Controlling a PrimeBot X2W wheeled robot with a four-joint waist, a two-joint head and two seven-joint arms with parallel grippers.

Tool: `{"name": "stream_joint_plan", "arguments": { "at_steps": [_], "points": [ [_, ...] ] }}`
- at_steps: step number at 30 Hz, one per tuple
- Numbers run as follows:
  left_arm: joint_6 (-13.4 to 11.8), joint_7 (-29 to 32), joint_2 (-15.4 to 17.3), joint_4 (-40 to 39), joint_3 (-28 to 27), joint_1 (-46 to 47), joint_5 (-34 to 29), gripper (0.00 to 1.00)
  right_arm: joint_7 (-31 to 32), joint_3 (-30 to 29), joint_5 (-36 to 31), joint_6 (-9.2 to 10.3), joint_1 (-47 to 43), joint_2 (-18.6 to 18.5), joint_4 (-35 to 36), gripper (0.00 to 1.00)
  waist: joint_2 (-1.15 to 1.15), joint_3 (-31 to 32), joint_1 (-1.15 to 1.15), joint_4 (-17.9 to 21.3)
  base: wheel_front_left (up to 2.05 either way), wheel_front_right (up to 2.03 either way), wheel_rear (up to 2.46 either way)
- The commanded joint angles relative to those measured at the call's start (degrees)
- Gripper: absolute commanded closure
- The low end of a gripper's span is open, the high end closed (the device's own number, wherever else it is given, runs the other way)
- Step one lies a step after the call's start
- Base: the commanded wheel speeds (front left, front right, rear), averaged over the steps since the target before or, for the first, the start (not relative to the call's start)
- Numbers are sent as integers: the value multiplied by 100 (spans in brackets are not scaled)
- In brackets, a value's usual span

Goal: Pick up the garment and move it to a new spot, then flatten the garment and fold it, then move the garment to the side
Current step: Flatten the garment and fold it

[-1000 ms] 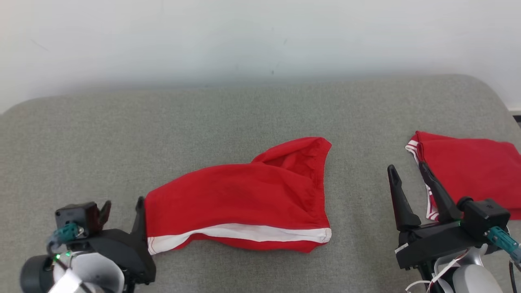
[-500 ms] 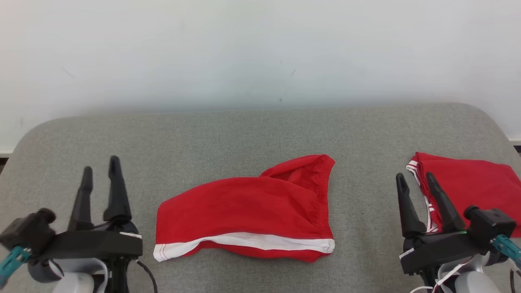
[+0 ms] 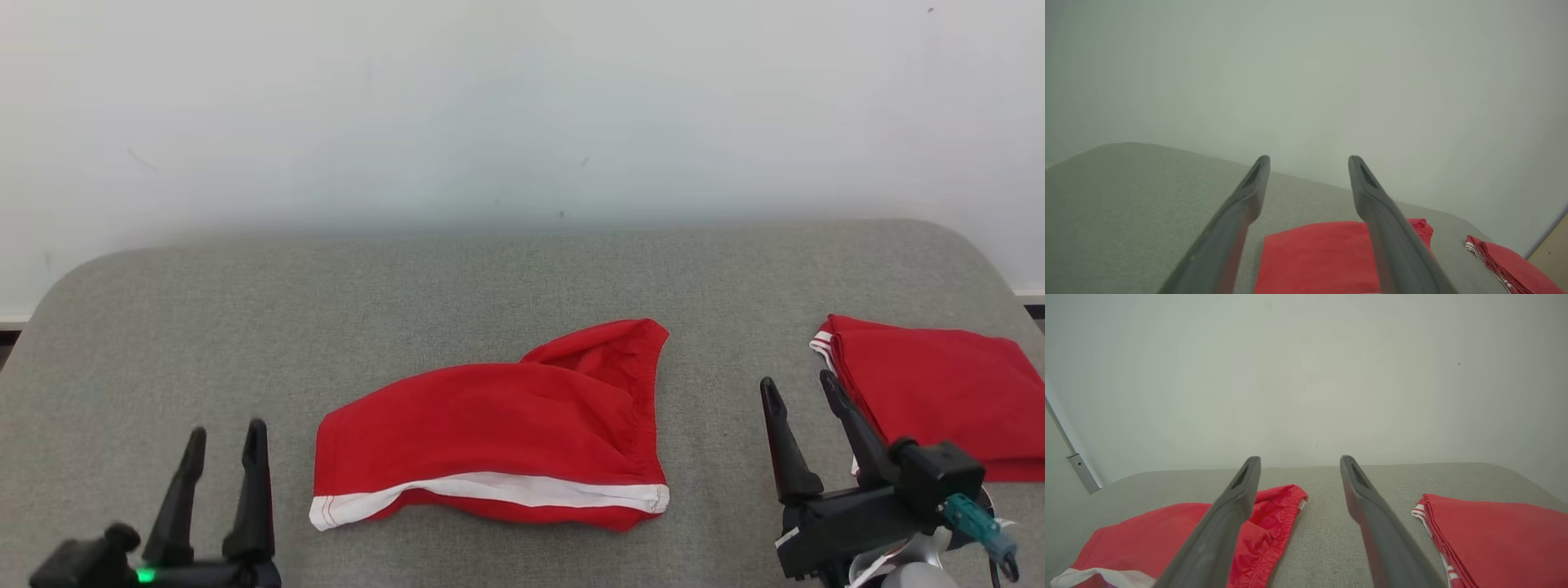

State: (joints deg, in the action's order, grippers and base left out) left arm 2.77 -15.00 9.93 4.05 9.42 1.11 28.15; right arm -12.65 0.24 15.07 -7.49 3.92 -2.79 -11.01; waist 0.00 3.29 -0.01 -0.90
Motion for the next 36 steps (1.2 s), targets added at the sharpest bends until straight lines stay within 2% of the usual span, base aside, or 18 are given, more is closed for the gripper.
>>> {"name": "stream_joint_plan", "arguments": {
  "at_steps": [1, 5, 9, 18, 36],
  "points": [
    [8, -21, -6, 13, -51, -136, -169, 0, -39, -18, -134, 0, -52, -22, -17, 0, 0, 9, 1, -3, 0, 0, 0],
    [18, -21, -7, 223, -123, -399, -438, 0, -69, -73, -458, 0, -121, -22, -70, 0, 0, 40, 1, -11, 0, 0, 0],
    [49, -21, 20, 406, -192, -568, -626, 0, -73, -135, -516, 0, -240, -22, -100, 0, 0, 60, 1, -23, 0, 0, 0],
    [-154, 137, 191, 573, 70, -612, -1109, 0, 42, -140, -648, 0, -372, -23, -115, 0, 0, 60, 1, -6, 0, 0, 0],
    [-321, 273, 208, 409, 165, -648, -1078, 0, 52, -122, -737, 0, -359, -22, -63, 0, 0, -2, 1, -22, 0, 0, 0]
  ]
}}
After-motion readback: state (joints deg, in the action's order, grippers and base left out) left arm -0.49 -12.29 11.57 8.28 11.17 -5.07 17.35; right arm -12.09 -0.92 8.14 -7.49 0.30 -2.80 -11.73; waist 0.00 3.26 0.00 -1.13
